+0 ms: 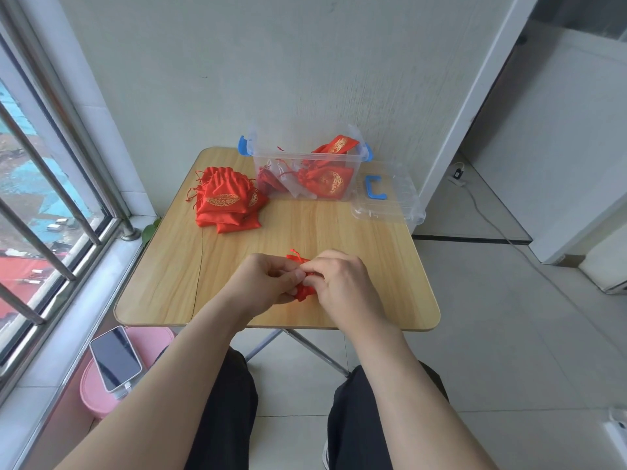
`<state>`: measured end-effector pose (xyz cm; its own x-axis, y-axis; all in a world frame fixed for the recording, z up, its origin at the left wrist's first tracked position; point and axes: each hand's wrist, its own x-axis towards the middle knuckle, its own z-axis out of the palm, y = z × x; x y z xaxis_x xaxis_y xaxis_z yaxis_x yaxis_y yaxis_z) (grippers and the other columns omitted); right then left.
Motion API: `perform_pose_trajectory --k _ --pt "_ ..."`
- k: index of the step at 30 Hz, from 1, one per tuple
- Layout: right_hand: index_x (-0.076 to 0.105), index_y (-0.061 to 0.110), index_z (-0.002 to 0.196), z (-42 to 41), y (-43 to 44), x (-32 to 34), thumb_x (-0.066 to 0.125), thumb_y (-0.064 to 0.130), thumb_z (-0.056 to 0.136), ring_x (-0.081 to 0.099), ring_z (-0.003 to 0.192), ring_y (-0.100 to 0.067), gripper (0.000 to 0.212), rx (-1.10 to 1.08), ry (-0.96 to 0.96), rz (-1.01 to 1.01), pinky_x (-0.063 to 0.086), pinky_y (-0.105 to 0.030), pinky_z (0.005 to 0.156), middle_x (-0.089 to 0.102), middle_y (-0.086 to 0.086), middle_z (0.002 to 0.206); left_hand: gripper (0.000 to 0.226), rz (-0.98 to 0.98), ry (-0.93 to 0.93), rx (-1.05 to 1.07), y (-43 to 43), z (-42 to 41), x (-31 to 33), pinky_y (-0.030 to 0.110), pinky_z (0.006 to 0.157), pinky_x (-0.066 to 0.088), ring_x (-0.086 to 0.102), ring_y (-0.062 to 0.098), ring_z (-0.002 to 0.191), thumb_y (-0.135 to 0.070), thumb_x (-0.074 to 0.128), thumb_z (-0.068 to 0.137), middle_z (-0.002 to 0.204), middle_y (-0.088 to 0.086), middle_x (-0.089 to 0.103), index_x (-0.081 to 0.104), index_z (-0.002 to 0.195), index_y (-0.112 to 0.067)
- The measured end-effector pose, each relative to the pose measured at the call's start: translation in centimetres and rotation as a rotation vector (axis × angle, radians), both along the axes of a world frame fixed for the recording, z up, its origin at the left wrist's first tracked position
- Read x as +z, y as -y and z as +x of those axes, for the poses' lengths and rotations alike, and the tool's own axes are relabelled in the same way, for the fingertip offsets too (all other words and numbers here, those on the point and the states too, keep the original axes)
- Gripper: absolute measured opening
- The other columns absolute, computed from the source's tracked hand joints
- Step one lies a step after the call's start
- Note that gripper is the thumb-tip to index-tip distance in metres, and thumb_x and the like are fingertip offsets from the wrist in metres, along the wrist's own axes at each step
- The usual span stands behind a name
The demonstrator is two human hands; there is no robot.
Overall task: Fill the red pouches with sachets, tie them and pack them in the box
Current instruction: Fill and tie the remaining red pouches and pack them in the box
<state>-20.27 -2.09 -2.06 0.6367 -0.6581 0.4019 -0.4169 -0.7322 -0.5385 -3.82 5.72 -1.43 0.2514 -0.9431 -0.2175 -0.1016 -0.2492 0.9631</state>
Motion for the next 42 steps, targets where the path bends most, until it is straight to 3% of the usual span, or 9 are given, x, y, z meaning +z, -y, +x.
perform_pose_trajectory --k 7,12,17,23,28,32,36,40,42 --pt "0.084 0.010 0.107 0.5 -0.2 0.3 0.075 0.007 0.097 0.066 0.081 -0.025 0.014 0.007 -0.005 -0.125 0.059 -0.046 0.064 0.068 -0.006 0.091 0.012 0.030 -0.242 0.024 -0.1 0.6 -0.1 0.032 0.086 0.064 0.075 0.021 0.087 -0.010 0.074 0.098 0.094 0.020 0.078 0.083 0.100 -0.003" --pt "0.083 0.009 0.110 0.6 -0.3 0.3 0.073 0.003 0.097 0.065 0.087 -0.025 0.017 -0.014 -0.023 -0.147 0.060 -0.044 0.067 0.068 -0.006 0.094 0.013 0.030 -0.263 0.057 0.1 0.6 -0.3 0.033 0.087 0.064 0.075 0.028 0.095 -0.012 0.077 0.095 0.106 0.028 0.077 0.083 0.101 -0.002" --pt "0.082 0.008 0.107 0.8 -0.2 0.3 0.071 0.003 0.098 0.063 0.088 -0.026 0.015 -0.030 -0.026 -0.153 0.059 -0.046 0.068 0.065 -0.006 0.092 0.010 -0.015 -0.203 0.139 0.3 0.1 0.0 0.032 0.084 0.065 0.078 0.027 0.089 -0.008 0.078 0.094 0.095 0.023 0.079 0.083 0.096 0.000" --pt "0.083 0.008 0.103 0.7 0.1 0.1 0.072 0.005 0.098 0.063 0.086 -0.025 0.012 -0.047 -0.021 -0.133 0.058 -0.045 0.067 0.065 -0.005 0.091 0.010 -0.089 0.120 0.164 0.2 -0.3 -0.3 0.033 0.082 0.066 0.079 0.020 0.080 -0.016 0.080 0.095 0.080 0.003 0.080 0.084 0.086 -0.013" --pt "0.083 0.011 0.105 0.7 0.1 0.1 0.072 0.009 0.099 0.063 0.087 -0.023 0.013 -0.062 -0.043 -0.110 0.059 -0.041 0.071 0.067 -0.004 0.093 0.017 -0.146 0.492 0.100 0.5 -0.7 -0.3 0.009 0.064 0.045 0.068 0.001 0.068 -0.016 0.079 0.093 0.071 -0.017 0.075 0.081 0.078 -0.024" --pt "0.082 0.014 0.097 0.7 0.3 -0.3 0.071 0.010 0.098 0.063 0.088 -0.022 0.012 -0.089 -0.084 -0.038 0.055 -0.039 0.074 0.068 -0.003 0.095 0.012 -0.183 0.720 0.046 0.7 -1.1 -0.8 0.033 0.079 0.054 0.068 0.012 0.078 -0.019 0.073 0.096 0.086 -0.009 0.074 0.077 0.084 -0.018" --pt "0.084 0.023 0.090 0.5 0.5 -0.7 0.071 0.015 0.095 0.067 0.084 -0.020 0.017 -0.116 -0.104 0.196 0.056 -0.035 0.074 0.074 0.006 0.086 0.013 -0.124 1.065 -0.068 0.8 -1.0 -0.8 0.046 0.070 0.055 0.066 0.027 0.088 -0.029 0.060 0.105 0.108 -0.004 0.060 0.067 0.104 -0.018" --pt "0.085 0.021 0.093 -0.2 0.6 0.3 0.077 0.017 0.096 0.073 0.085 -0.008 0.009 -0.159 -0.026 0.513 0.062 -0.033 0.084 0.079 0.010 0.087 0.006 -0.162 1.175 -0.071 0.7 -1.1 -0.5 0.034 0.056 0.043 0.067 0.024 0.082 -0.023 0.062 0.106 0.110 -0.010 0.060 0.067 0.109 -0.025" --pt "0.084 0.021 0.094 -0.7 0.6 1.0 0.076 0.018 0.098 0.074 0.086 -0.012 0.010 -0.132 0.035 0.770 0.064 -0.039 0.092 0.081 0.002 0.090 0.014 -0.201 1.156 -0.057 0.7 -0.6 -0.6 0.032 0.054 0.043 0.066 0.021 0.079 -0.014 0.065 0.102 0.107 -0.011 0.062 0.069 0.107 -0.025"
